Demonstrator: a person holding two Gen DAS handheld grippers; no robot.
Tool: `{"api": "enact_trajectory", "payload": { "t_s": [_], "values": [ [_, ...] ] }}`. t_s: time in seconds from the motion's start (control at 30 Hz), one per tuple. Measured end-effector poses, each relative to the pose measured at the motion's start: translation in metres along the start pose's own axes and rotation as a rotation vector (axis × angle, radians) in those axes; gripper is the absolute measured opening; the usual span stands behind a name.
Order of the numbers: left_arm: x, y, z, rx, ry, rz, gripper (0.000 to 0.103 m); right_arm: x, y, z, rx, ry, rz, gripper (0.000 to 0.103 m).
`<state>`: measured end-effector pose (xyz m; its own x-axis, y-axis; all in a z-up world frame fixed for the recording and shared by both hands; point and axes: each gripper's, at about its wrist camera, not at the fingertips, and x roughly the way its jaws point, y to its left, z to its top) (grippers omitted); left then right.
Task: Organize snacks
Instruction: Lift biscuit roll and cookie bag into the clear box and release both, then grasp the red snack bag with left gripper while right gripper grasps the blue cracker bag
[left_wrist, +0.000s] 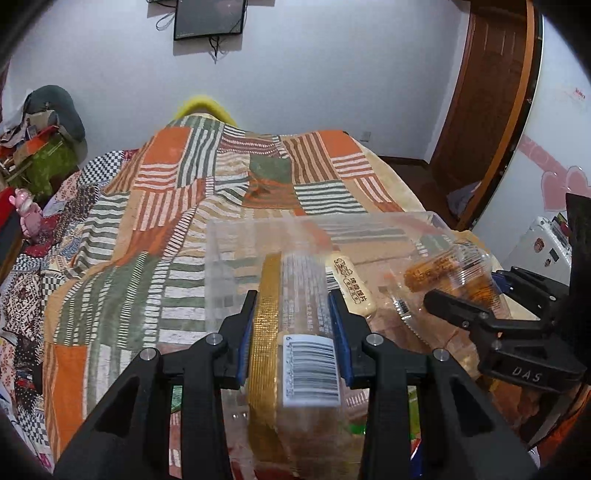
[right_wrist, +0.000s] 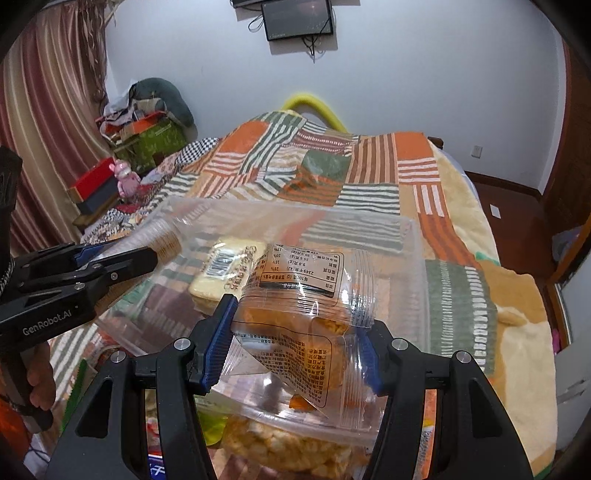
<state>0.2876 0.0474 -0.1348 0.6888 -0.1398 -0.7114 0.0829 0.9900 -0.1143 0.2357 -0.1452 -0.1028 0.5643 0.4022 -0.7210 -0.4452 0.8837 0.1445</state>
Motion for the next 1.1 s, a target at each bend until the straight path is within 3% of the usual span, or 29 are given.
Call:
{"api": "enact_trajectory", "payload": {
  "t_s": [0.33, 0.73, 0.93, 1.1],
  "values": [
    [-0.016, -0.005, 0.002, 0.027, -0.046, 0.012, 0.037, 0.0, 0.003, -0.004, -0.03, 0.026, -0.01, 0.059],
    [-0.07, 0.002, -0.016, 0.053, -0.09, 0.064, 0.056, -0.054, -0.003, -0.01, -0.026, -0.062, -0.024, 0.063],
    [-0.085, 0.015, -0.043, 0.056, -0.047, 0.106, 0.064, -0.07, -0.007, -0.024, -0.025, -0.064, -0.035, 0.063],
    [-0.084, 0.027, -0.073, 0.025, 0.038, 0.115, 0.074, -0.08, -0.002, -0.044, -0.026, -0.04, -0.035, 0.064]
  ]
}}
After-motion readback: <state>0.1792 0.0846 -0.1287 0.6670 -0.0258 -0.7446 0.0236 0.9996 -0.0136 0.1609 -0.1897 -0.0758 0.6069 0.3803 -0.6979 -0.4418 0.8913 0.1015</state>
